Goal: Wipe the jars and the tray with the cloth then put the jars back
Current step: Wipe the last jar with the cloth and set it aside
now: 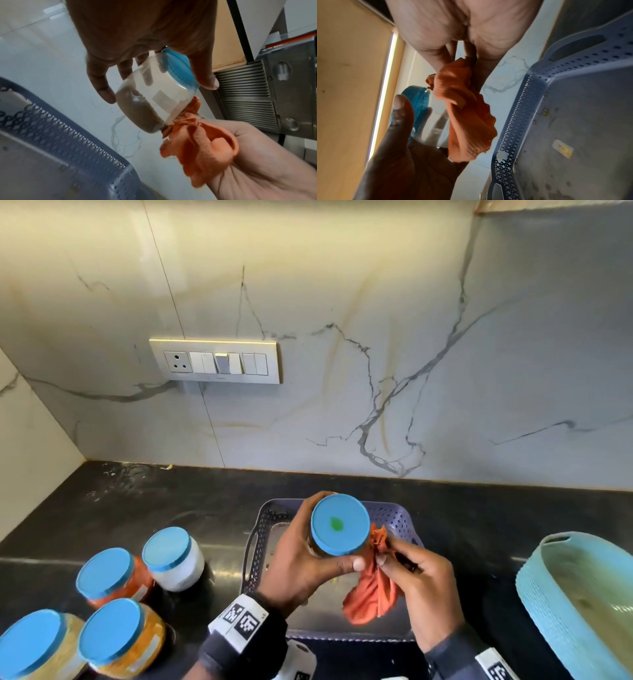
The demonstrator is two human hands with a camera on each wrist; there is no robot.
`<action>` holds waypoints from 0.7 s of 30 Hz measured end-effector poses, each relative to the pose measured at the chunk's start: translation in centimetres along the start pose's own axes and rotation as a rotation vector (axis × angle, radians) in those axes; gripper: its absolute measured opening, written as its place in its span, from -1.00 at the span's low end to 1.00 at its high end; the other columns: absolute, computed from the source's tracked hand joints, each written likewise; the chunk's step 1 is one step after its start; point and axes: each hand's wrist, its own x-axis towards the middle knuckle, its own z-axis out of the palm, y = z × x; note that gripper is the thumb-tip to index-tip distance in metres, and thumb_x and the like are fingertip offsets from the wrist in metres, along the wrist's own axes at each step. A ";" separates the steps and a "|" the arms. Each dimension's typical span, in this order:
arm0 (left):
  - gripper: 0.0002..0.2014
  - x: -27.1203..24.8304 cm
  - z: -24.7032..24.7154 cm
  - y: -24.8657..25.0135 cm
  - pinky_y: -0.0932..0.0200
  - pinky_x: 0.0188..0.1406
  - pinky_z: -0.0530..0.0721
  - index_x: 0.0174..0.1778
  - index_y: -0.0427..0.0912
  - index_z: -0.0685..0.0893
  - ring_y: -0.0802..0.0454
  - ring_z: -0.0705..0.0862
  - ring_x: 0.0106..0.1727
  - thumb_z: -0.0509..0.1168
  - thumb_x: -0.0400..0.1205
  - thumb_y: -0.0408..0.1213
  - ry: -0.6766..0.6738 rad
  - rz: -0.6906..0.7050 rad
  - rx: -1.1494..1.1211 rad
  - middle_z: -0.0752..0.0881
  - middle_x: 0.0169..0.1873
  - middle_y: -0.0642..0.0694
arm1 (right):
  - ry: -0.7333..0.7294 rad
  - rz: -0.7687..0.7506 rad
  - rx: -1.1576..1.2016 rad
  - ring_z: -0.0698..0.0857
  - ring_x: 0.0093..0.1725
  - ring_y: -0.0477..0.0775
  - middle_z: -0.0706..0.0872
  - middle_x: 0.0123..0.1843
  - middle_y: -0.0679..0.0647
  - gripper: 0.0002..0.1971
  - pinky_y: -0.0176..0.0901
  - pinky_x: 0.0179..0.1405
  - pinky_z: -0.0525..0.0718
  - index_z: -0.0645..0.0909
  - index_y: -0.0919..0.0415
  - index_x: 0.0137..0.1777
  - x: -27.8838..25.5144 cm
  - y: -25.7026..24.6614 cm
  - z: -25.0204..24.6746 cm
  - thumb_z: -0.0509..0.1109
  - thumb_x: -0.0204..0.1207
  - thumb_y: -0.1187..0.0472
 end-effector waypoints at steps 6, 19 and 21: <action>-0.23 -0.3 0.8 -0.6 0.19 0.30 0.61 0.36 0.19 0.57 0.06 0.67 0.33 0.74 0.25 0.08 0.002 0.173 0.303 0.68 0.26 0.24 | 0.077 -0.068 -0.092 0.85 0.09 0.10 0.90 0.02 0.01 -0.60 -0.03 0.14 0.77 0.88 -0.21 -0.03 0.2 -1.2 -1.5 0.54 0.54 0.42; -0.29 1.2 1.0 1.2 0.06 0.23 0.66 0.40 0.10 0.62 0.13 0.64 0.28 0.61 0.35 0.20 -0.035 0.404 0.635 0.68 0.27 0.27 | 0.018 -0.489 -0.702 0.74 0.09 -0.22 0.82 0.09 -0.20 -0.75 -0.39 0.17 0.71 0.80 0.00 0.13 2.3 -5.4 1.6 0.61 0.46 0.16; -0.28 1.7 0.2 1.1 0.04 0.21 0.68 0.40 0.06 0.63 0.10 0.64 0.30 0.59 0.34 0.24 -0.027 0.377 0.655 0.69 0.26 0.21 | -0.081 -0.532 -0.711 0.75 0.08 -0.18 0.81 0.09 -0.19 -0.81 -0.34 0.10 0.74 0.82 0.01 0.09 1.9 -5.7 1.9 0.48 0.52 0.08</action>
